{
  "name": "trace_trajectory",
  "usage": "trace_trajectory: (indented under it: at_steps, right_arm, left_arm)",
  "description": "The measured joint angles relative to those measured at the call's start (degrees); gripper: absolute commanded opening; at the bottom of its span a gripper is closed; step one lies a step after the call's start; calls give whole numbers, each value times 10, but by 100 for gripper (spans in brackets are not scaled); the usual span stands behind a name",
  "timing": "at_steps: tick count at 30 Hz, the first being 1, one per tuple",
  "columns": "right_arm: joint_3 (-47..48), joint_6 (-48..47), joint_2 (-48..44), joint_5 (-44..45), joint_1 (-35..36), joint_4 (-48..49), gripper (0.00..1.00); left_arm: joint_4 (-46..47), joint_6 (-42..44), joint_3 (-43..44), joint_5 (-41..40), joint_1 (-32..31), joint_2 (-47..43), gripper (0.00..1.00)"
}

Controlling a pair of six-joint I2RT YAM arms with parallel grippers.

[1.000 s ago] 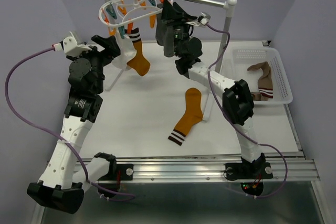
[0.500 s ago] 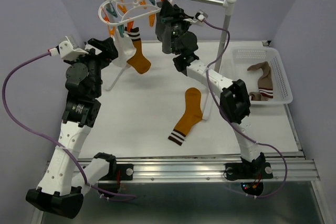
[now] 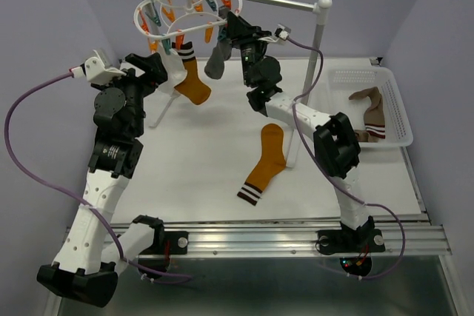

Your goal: Clip the socks to the hanger

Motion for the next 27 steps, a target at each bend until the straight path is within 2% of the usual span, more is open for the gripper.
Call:
trace_trajectory:
  at_steps: [5, 9, 18, 21, 27]
  right_arm:
    - [-63, 9, -37, -17, 2, 29, 33]
    - [-95, 19, -58, -31, 2, 34, 39]
    - [-129, 28, -102, -88, 3, 3, 41]
    - [-146, 28, -118, -109, 7, 2, 45]
    - [-170, 21, -143, -182, 18, -7, 45]
  left_arm:
    - [1, 0, 0, 8, 0, 8, 99]
    - [2, 0, 0, 24, 0, 20, 99]
    - [42, 29, 0, 141, 0, 60, 99]
    - [59, 45, 1, 188, 0, 82, 99]
    - [62, 52, 2, 233, 0, 119, 99]
